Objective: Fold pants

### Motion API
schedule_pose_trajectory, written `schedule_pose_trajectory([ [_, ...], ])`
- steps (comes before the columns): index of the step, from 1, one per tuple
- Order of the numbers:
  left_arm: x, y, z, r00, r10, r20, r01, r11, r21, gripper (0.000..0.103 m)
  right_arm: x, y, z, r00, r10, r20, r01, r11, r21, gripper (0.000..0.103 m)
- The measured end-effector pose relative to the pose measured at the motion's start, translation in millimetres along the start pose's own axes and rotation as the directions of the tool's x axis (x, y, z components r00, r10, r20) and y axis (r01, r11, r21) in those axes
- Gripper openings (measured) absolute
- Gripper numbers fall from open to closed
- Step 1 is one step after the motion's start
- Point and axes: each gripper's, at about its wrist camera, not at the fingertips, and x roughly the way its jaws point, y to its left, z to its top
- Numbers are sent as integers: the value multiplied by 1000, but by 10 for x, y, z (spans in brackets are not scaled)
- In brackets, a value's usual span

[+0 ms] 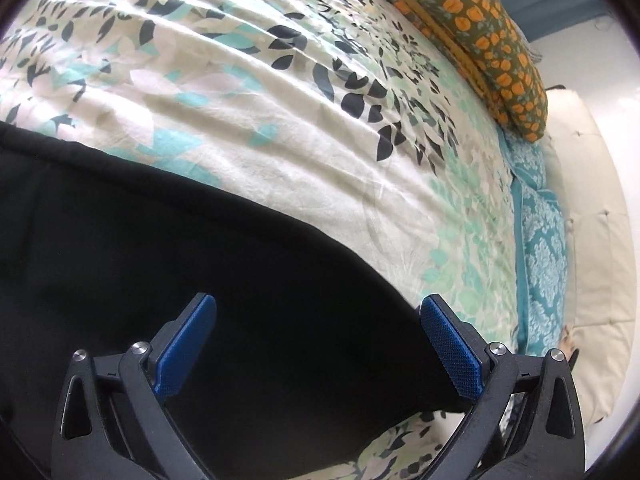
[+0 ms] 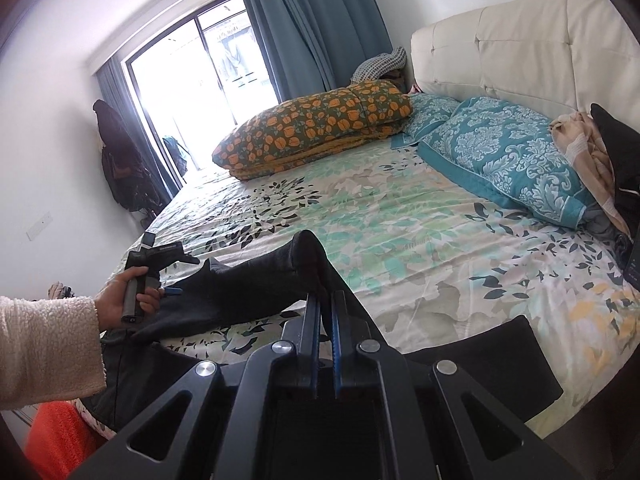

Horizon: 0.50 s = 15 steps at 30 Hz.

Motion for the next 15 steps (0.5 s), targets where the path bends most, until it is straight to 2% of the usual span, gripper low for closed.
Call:
schedule_pose_trajectory([
  [3, 70, 34, -29, 1000, -15, 2, 15, 999, -45, 101, -180, -9, -59, 1000, 29, 9, -29, 999, -19, 5],
  [4, 79, 47, -59, 1000, -21, 2, 21, 998, -56, 88, -235, -27, -80, 999, 38, 10, -38, 999, -22, 5],
  [5, 79, 57, -94, 1000, -22, 0, 22, 998, -64, 68, -276, -57, -98, 999, 39, 7, -39, 999, -27, 5],
  [6, 85, 71, -113, 1000, 6, -18, -7, 998, -68, 15, -295, -98, -117, 999, 36, -1, -37, 999, -33, 5],
  [7, 73, 99, -135, 998, 49, -32, -51, 996, -69, 5, -283, -162, -134, 999, 35, -17, -36, 999, -37, 5],
  [11, -328, 107, -214, 999, -34, 32, 36, 998, -54, 3, 13, -495, -109, 996, 15, -83, -17, 1000, -23, 5],
  [13, -719, -11, -302, 993, -59, 102, 58, 998, 14, 3, 143, -605, 30, 998, -15, -62, 12, 999, -47, 4],
  [15, -1174, -88, -482, 978, -91, 187, 72, 992, 103, 3, 163, -655, 221, 999, -41, 5, 41, 996, -78, 4],
])
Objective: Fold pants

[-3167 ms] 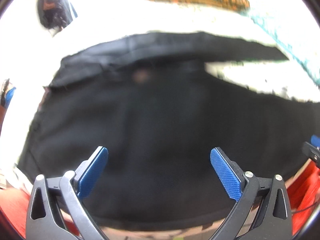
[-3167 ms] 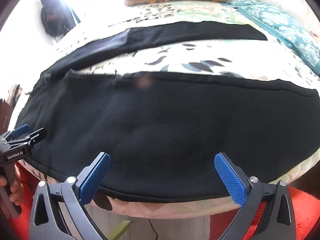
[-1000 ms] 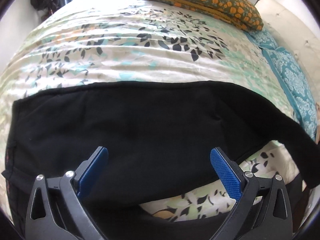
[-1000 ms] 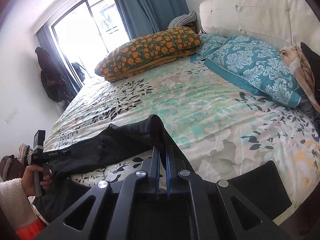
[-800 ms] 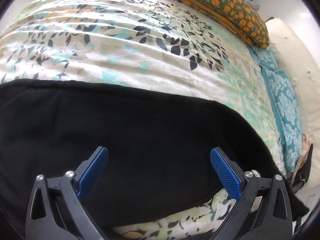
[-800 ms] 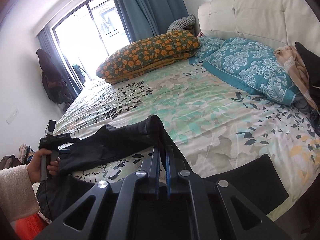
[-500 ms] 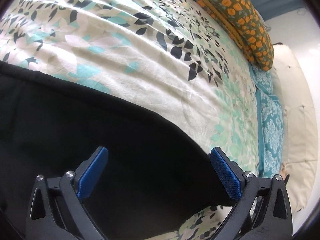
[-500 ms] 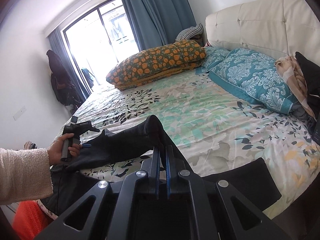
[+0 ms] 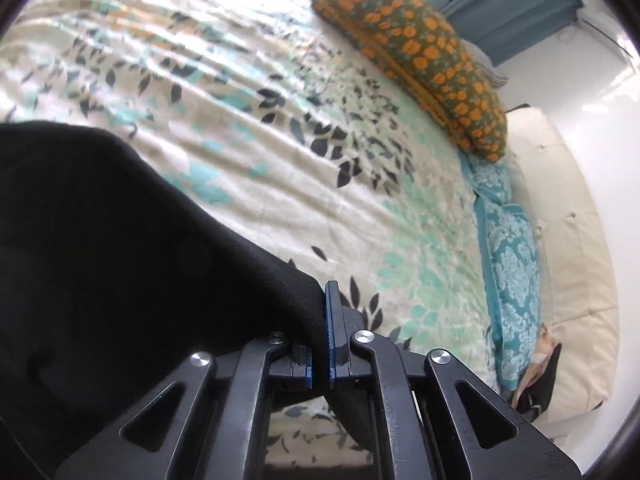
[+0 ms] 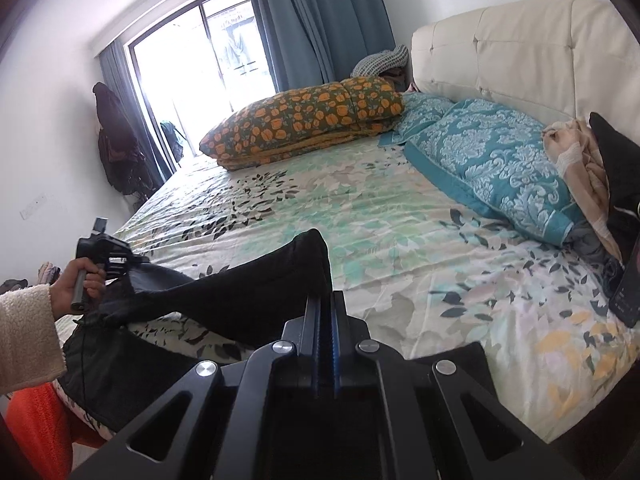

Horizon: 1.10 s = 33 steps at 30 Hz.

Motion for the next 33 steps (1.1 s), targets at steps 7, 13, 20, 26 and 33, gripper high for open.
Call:
schedule_pose_trajectory([
  [7, -807, 301, -1152, 995, 80, 64, -91, 979, 184, 3, 251, -149, -326, 995, -56, -87, 45, 991, -126, 5],
  [13, -598, 610, -1610, 989, 147, -3, -144, 973, 179, 3, 345, -622, -1174, 932, -99, -348, 122, 992, 44, 34],
  [20, -672, 586, -1596, 992, 128, 9, -127, 968, 218, 3, 13, -721, -1097, 945, 63, -321, 19, 969, 248, 41],
  [26, -674, 648, -1649, 991, 132, 0, -129, 969, 211, 3, 558, -472, -1183, 850, 147, -505, -11, 965, 261, 42],
  [33, -656, 669, -1663, 990, 141, -8, -135, 966, 221, 3, 743, -439, -1233, 801, 128, -585, 27, 968, 248, 42],
])
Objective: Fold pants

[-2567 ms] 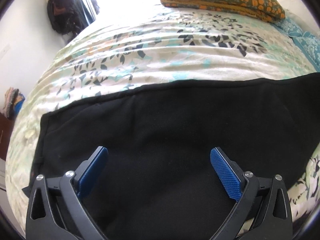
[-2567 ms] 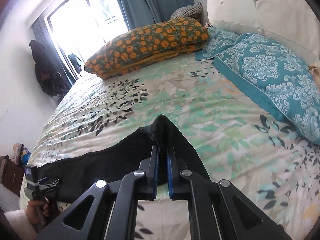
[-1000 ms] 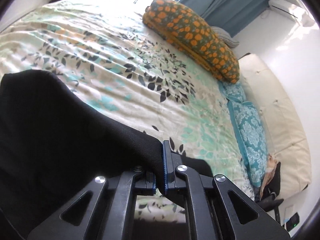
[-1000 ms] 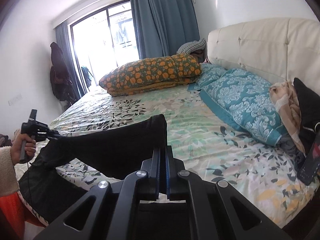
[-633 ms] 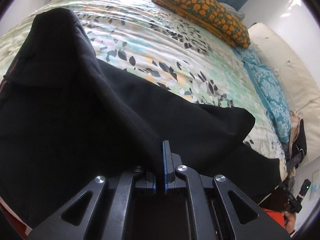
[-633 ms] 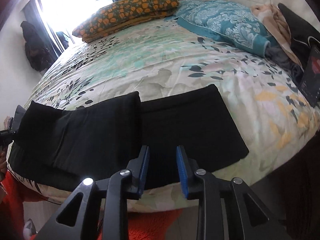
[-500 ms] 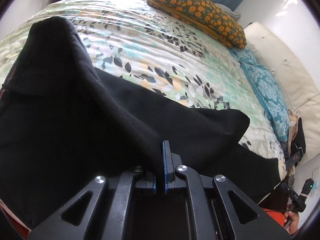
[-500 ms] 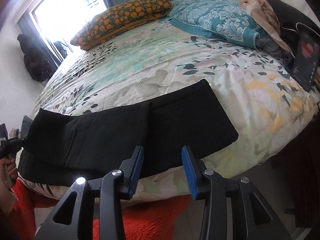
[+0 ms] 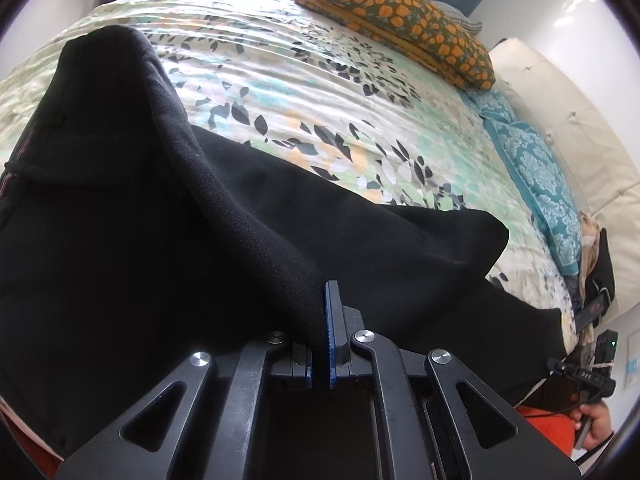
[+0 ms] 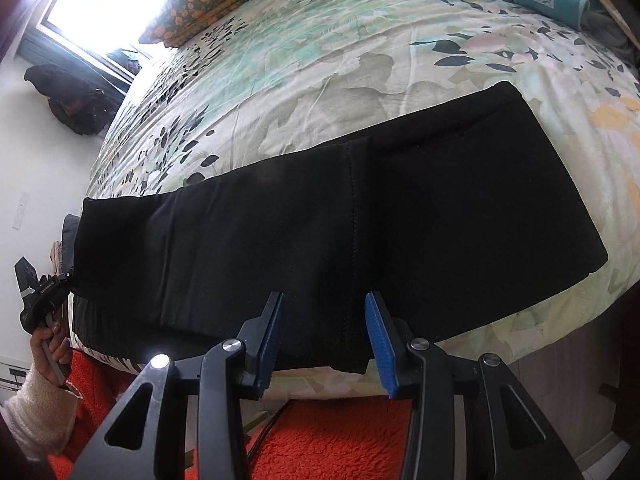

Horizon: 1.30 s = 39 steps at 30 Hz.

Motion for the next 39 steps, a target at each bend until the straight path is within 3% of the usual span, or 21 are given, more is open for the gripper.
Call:
schedule_pose_trajectory([
  [6, 47, 1, -8, 1000, 6, -5, -6, 1000, 5, 3, 12, 24, -4, 1000, -14, -23, 14, 1000, -10, 41],
  [7, 54, 7, -14, 1000, 7, -8, -7, 1000, 4, 3, 23, 34, 3, 999, -20, -27, 20, 1000, -13, 37],
  [8, 59, 9, -18, 1000, 8, -9, -8, 1000, 5, 3, 40, 47, 12, 999, -34, -32, 33, 999, -19, 23],
  [9, 61, 11, -22, 1000, 10, -11, -9, 1000, 6, 3, 49, 58, 18, 998, -53, -35, 52, 998, -29, 16],
  [11, 68, -12, 0, 1000, 8, -12, -8, 1000, 8, 3, 46, 99, 27, 997, -64, -35, 62, 997, -47, 9],
  [14, -24, -69, 106, 1000, -5, 11, 5, 1000, 6, 3, -45, 305, 66, 991, -131, 4, 130, 982, -133, 7],
  [17, -269, -216, 205, 996, -26, 83, 25, 1000, 18, 3, -295, 465, 222, 985, -152, 81, 164, 969, -182, 7],
  [20, -421, -334, 71, 994, -24, 105, 19, 999, 47, 3, -499, 433, 379, 976, -175, 129, 198, 962, -189, 7],
  [27, -38, -472, -734, 997, 28, -78, -21, 995, 100, 4, -272, -115, 378, 956, -289, 51, 293, 950, -112, 7],
  [35, 7, -875, -896, 993, -17, -115, 37, 985, 171, 4, -460, -427, 361, 920, -374, 116, 381, 923, -50, 7],
  [39, 41, -945, -1048, 989, 3, -147, 27, 980, 197, 4, -418, -584, 372, 918, -389, 83, 392, 920, -26, 7],
])
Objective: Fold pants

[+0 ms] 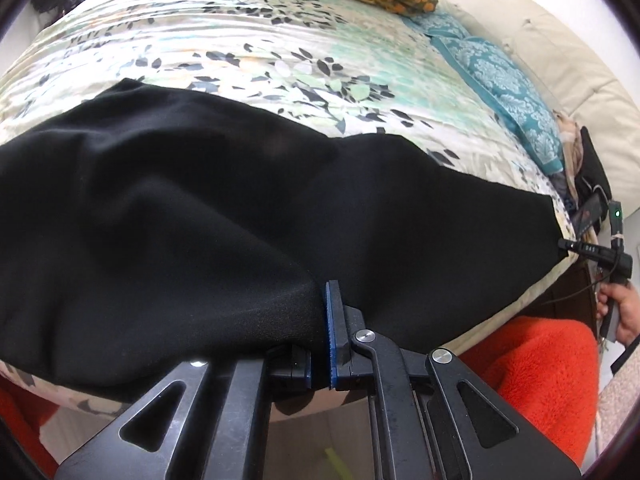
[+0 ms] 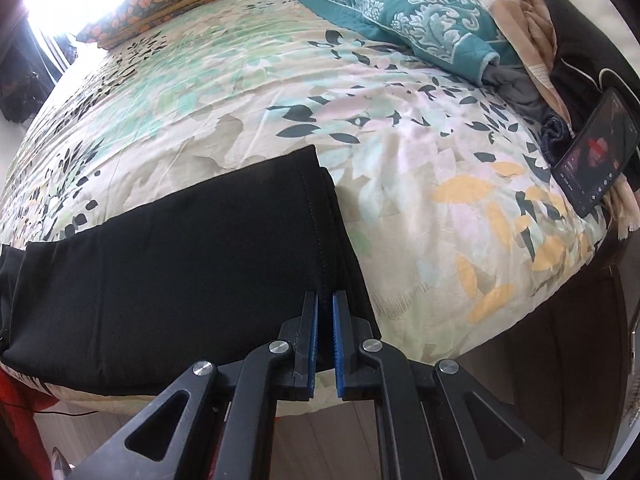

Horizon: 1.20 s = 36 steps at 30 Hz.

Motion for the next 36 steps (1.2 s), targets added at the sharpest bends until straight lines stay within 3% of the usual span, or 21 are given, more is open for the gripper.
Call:
schedule_pose_trajectory([
  [8, 69, -12, -87, 999, 25, -38, -24, 999, 21, 4, 44, -34, -10, 1000, -9, -25, 10, 1000, 9, 7],
  [11, 110, -37, -115, 998, 49, -49, -46, 997, 57, 8, 84, -12, -6, 999, -28, -34, 28, 1000, 11, 7],
  [14, 83, -24, -188, 995, 64, -73, -58, 995, 79, 30, 83, 0, -12, 999, -40, -25, 41, 999, 23, 8],
  [15, 47, -7, -219, 995, 73, -73, -66, 994, 89, 50, 73, 5, -20, 999, -46, -17, 46, 999, 24, 10],
  [16, -7, 18, -257, 995, 74, -67, -67, 993, 98, 63, 60, 5, -30, 999, -44, -4, 44, 999, 26, 19],
  [19, -274, 206, -384, 997, 26, -73, -20, 995, 93, 65, -17, -22, -78, 998, -59, 24, 57, 997, 55, 82],
  [21, -514, 475, -454, 998, 7, -55, -4, 999, 44, 67, -168, -10, -141, 995, -71, 69, 66, 995, 75, 83],
  [24, -884, 1124, -452, 997, 66, 24, -64, 993, -97, 72, -497, 149, -233, 985, -90, 146, 78, 993, 88, 83],
  [26, -1101, 1673, -392, 985, 146, 87, -124, 967, -224, 73, -712, 407, -297, 979, -46, 197, 32, 997, 75, 83],
  [29, -1294, 2440, -289, 957, 265, 122, -198, 898, -393, 73, -887, 1037, -399, 970, 86, 225, -86, 996, -7, 83],
  [32, -1331, 2888, -215, 909, 408, 85, -338, 841, -423, 71, -856, 1872, -555, 949, 271, 162, -255, 960, -114, 84],
  [34, -1396, 3086, -231, 887, 455, 78, -379, 815, -439, 71, -722, 2454, -680, 928, 363, 79, -345, 921, -184, 84],
  [35, -1454, 3193, -256, 895, 438, 84, -354, 812, -465, 71, -666, 2726, -753, 923, 380, 54, -361, 907, -218, 84],
  [36, -1508, 3305, -285, 915, 392, 96, -299, 818, -491, 73, -622, 2965, -824, 921, 387, 38, -366, 896, -252, 84],
])
